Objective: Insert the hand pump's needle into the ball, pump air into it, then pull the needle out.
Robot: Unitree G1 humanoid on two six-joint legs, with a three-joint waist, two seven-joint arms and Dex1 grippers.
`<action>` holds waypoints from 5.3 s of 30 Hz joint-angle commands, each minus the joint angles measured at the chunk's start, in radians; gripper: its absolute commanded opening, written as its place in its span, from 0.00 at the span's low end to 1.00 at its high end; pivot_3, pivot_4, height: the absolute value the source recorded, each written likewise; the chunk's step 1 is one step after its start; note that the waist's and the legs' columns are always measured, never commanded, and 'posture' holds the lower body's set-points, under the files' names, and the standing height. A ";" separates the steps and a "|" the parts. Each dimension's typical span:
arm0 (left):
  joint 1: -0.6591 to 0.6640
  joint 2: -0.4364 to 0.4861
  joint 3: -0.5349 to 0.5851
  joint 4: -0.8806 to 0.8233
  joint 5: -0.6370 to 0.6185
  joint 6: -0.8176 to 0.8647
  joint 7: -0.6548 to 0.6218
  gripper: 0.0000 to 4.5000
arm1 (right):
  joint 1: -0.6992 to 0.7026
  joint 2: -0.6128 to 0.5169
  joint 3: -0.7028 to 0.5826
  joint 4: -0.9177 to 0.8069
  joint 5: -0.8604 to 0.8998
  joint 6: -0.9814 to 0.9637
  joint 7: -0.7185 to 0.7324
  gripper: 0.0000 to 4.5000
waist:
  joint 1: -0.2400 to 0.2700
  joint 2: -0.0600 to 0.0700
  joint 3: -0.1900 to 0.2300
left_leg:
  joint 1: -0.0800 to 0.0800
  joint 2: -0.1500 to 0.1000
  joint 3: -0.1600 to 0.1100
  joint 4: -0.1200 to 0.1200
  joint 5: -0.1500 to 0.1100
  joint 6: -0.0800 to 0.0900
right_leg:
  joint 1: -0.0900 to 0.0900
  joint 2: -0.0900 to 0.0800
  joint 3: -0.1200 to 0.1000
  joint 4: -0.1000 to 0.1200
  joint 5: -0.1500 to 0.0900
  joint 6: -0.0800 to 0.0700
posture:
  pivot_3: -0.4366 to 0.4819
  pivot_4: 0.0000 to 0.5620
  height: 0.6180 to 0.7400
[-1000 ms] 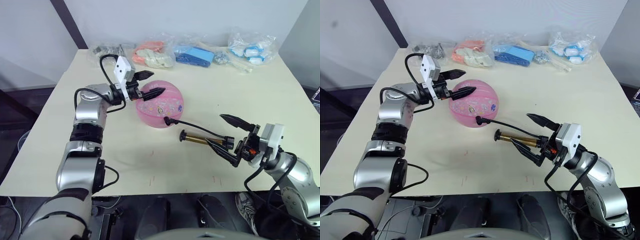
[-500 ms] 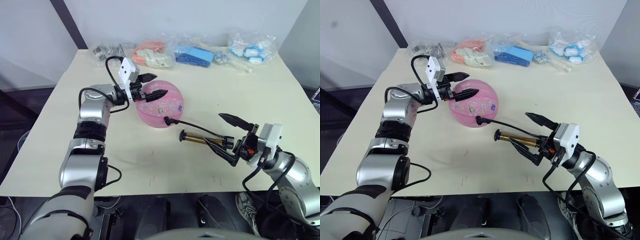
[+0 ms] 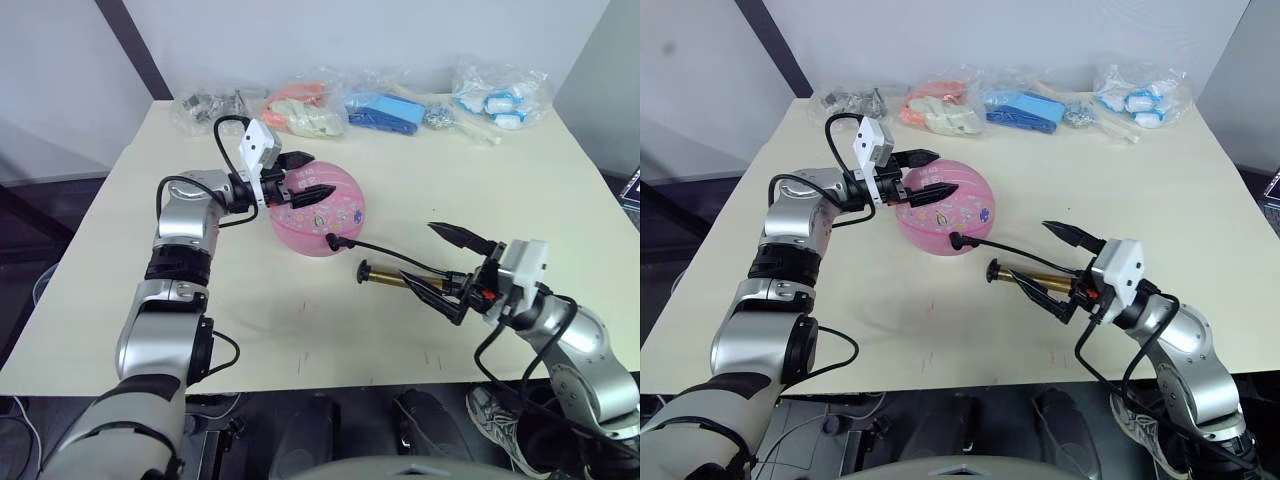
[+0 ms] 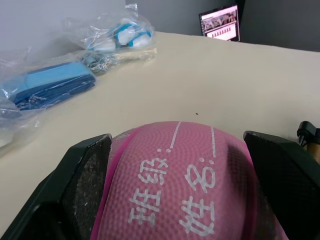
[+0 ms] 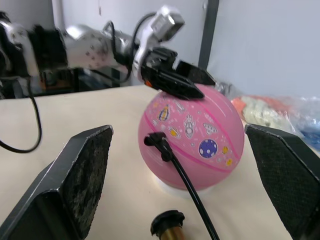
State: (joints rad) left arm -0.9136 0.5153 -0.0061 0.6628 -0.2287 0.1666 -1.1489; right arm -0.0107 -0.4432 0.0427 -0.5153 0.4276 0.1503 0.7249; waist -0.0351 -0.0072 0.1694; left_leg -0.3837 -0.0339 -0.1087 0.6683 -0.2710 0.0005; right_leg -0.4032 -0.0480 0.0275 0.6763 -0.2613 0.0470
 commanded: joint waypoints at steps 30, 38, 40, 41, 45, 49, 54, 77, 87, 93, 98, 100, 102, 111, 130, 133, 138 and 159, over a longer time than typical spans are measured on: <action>0.124 -0.089 -0.058 0.120 0.099 0.040 0.162 1.00 | -0.445 0.128 0.410 0.337 -0.637 0.081 -0.208 0.99 | -0.001 0.008 -0.041 | 0.008 -0.006 -0.004 -0.001 -0.001 0.001 | 0.009 -0.002 0.000 -0.002 -0.002 0.003 | 0.48 0.27 1.00; 0.138 -0.096 -0.049 0.088 0.093 0.073 0.212 1.00 | -0.480 0.152 0.462 0.385 -0.753 0.069 -0.222 0.99 | -0.001 0.009 -0.045 | 0.008 -0.006 -0.004 -0.001 -0.001 0.001 | 0.010 -0.002 0.000 -0.002 -0.002 0.003 | 0.48 0.27 1.00; 0.139 -0.100 -0.050 0.082 0.092 0.077 0.217 1.00 | -0.485 0.158 0.473 0.396 -0.782 0.064 -0.225 0.99 | -0.001 0.009 -0.046 | 0.009 -0.006 -0.004 -0.001 -0.001 0.001 | 0.010 -0.002 0.000 -0.002 -0.002 0.003 | 0.48 0.27 1.00; 0.140 -0.102 -0.051 0.080 0.092 0.078 0.218 1.00 | -0.488 0.161 0.475 0.401 -0.794 0.061 -0.229 0.99 | -0.001 0.009 -0.046 | 0.009 -0.006 -0.004 -0.001 -0.001 0.001 | 0.011 -0.002 0.000 -0.002 -0.002 0.003 | 0.48 0.27 1.00; 0.144 -0.103 -0.054 0.080 0.095 0.075 0.221 1.00 | -0.505 0.174 0.475 0.422 -0.835 0.061 -0.243 0.99 | -0.001 0.009 -0.046 | 0.010 -0.006 -0.004 -0.002 -0.001 0.001 | 0.011 -0.002 0.000 -0.003 -0.002 0.003 | 0.48 0.27 1.00; 0.149 -0.101 -0.054 0.078 0.095 0.074 0.223 1.00 | -0.511 0.176 0.476 0.433 -0.856 0.049 -0.242 0.99 | -0.001 0.009 -0.046 | 0.010 -0.006 -0.005 -0.002 -0.001 0.001 | 0.012 -0.002 0.000 -0.003 -0.002 0.003 | 0.48 0.27 1.00; 0.154 -0.102 -0.052 0.075 0.097 0.059 0.232 1.00 | -0.510 0.180 0.481 0.438 -0.877 0.042 -0.231 0.99 | -0.002 0.009 -0.046 | 0.022 -0.006 -0.004 -0.007 -0.001 0.001 | 0.022 -0.002 0.000 -0.007 -0.003 0.003 | 0.48 0.27 1.00; 0.208 -0.143 -0.088 0.062 0.156 0.019 0.330 1.00 | -0.446 0.136 0.457 0.362 -0.875 -0.044 -0.203 0.01 | 0.018 0.010 -0.047 | 0.026 -0.006 -0.007 -0.015 -0.001 0.001 | 0.026 -0.004 -0.002 -0.015 -0.003 0.003 | 0.48 0.27 1.00; 0.250 -0.157 -0.124 0.101 0.197 -0.037 0.388 1.00 | -0.384 0.109 0.402 0.284 -0.849 -0.077 -0.202 0.01 | 0.034 0.012 -0.051 | 0.025 -0.013 -0.011 -0.015 -0.001 0.002 | 0.028 -0.009 -0.004 -0.016 -0.005 0.007 | 0.48 0.27 1.00; 0.258 -0.161 -0.136 0.131 0.200 -0.061 0.400 1.00 | -0.361 0.085 0.368 0.253 -0.831 -0.083 -0.197 0.01 | 0.049 0.012 -0.051 | 0.024 -0.016 -0.012 -0.016 -0.001 0.002 | 0.028 -0.013 -0.006 -0.016 -0.007 0.010 | 0.48 0.27 1.00; 0.253 -0.161 -0.147 0.151 0.200 -0.072 0.406 1.00 | -0.334 0.070 0.351 0.221 -0.816 -0.080 -0.195 0.01 | 0.053 0.012 -0.050 | 0.023 -0.018 -0.015 -0.016 -0.002 0.004 | 0.029 -0.017 -0.008 -0.017 -0.008 0.012 | 0.48 0.27 1.00; 0.251 -0.161 -0.150 0.156 0.199 -0.073 0.407 1.00 | -0.327 0.068 0.347 0.211 -0.810 -0.080 -0.193 0.01 | 0.054 0.012 -0.050 | 0.023 -0.019 -0.016 -0.016 -0.003 0.005 | 0.030 -0.018 -0.009 -0.018 -0.009 0.013 | 0.48 0.27 1.00; 0.246 -0.162 -0.151 0.162 0.198 -0.073 0.408 1.00 | -0.320 0.068 0.340 0.203 -0.804 -0.083 -0.196 0.01 | 0.055 0.012 -0.050 | 0.023 -0.021 -0.016 -0.016 -0.003 0.005 | 0.030 -0.019 -0.010 -0.018 -0.009 0.014 | 0.48 0.27 1.00; 0.241 -0.160 -0.155 0.188 0.200 -0.068 0.410 1.00 | -0.292 0.057 0.301 0.173 -0.772 -0.089 -0.202 0.01 | 0.059 0.012 -0.050 | 0.023 -0.027 -0.020 -0.016 -0.004 0.007 | 0.032 -0.024 -0.012 -0.019 -0.012 0.017 | 0.48 0.27 1.00; 0.242 -0.168 -0.172 0.213 0.202 -0.058 0.443 1.00 | -0.241 0.004 0.281 0.110 -0.764 -0.095 -0.193 0.01 | 0.075 0.012 -0.051 | 0.023 -0.034 -0.024 -0.016 -0.005 0.010 | 0.037 -0.033 -0.015 -0.022 -0.016 0.024 | 0.48 0.27 1.00; 0.242 -0.167 -0.172 0.214 0.202 -0.059 0.444 1.00 | -0.242 -0.003 0.279 0.104 -0.760 -0.093 -0.186 0.01 | 0.075 0.012 -0.051 | 0.023 -0.034 -0.025 -0.016 -0.006 0.013 | 0.039 -0.033 -0.015 -0.024 -0.016 0.025 | 0.48 0.27 1.00; 0.243 -0.165 -0.174 0.216 0.203 -0.062 0.444 1.00 | -0.239 -0.008 0.275 0.083 -0.746 -0.076 -0.160 0.01 | 0.075 0.013 -0.051 | 0.023 -0.034 -0.026 -0.016 -0.006 0.013 | 0.040 -0.033 -0.018 -0.025 -0.017 0.025 | 0.48 0.27 1.00; 0.244 -0.162 -0.183 0.232 0.203 -0.075 0.455 1.00 | -0.217 -0.022 0.262 0.019 -0.732 -0.034 -0.117 0.01 | 0.077 0.013 -0.051 | 0.022 -0.037 -0.029 -0.017 -0.007 0.014 | 0.043 -0.036 -0.022 -0.031 -0.018 0.027 | 0.48 0.27 1.00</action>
State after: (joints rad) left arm -0.7879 0.3000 -0.1506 0.6101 -0.1496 -0.0106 -0.7821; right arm -0.2421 -0.4438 0.3539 -0.3064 -0.3536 0.1735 0.5825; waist 0.0416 0.0056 0.1185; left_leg -0.3614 -0.0706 -0.1382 0.6515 -0.2779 0.0143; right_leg -0.3601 -0.0845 0.0057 0.6452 -0.2789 0.0738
